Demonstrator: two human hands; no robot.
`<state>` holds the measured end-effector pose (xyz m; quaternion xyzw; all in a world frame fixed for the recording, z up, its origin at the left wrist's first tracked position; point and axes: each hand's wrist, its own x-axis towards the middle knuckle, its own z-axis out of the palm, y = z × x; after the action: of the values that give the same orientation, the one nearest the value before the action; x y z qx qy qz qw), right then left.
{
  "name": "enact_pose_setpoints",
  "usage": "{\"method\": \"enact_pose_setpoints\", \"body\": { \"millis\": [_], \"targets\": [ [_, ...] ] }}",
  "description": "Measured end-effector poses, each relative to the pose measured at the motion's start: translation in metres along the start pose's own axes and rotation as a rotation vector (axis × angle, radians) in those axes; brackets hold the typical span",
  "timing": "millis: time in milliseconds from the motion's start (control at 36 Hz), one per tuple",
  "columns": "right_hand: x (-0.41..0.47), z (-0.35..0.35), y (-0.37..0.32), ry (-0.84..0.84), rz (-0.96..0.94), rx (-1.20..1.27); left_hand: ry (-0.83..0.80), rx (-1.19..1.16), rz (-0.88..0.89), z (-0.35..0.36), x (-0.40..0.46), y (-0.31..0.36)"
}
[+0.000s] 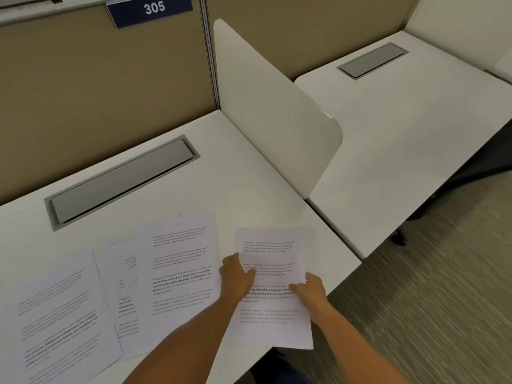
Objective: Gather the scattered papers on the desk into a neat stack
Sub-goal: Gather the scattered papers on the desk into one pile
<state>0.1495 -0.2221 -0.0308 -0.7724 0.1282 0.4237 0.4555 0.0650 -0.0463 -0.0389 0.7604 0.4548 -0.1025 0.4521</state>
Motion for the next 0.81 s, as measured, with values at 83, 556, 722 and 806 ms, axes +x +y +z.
{"method": "enact_pose_setpoints", "body": {
  "millis": [83,556,722,806],
  "targets": [
    [-0.005,-0.009,0.002,-0.029,-0.071,0.03,-0.042,-0.011,0.01,-0.007,0.0,-0.001],
    [-0.036,0.007,-0.046,-0.215,-0.241,0.147,-0.005,-0.45,0.106,-0.087,-0.021,-0.022],
    [-0.04,0.067,-0.068,-0.293,-0.268,-0.001,0.16,-0.47,0.073,-0.128,-0.033,-0.05],
    [-0.041,0.094,-0.073,-0.326,-0.281,-0.065,0.194,-0.471,-0.015,-0.141,-0.037,-0.066]
  ]
}}
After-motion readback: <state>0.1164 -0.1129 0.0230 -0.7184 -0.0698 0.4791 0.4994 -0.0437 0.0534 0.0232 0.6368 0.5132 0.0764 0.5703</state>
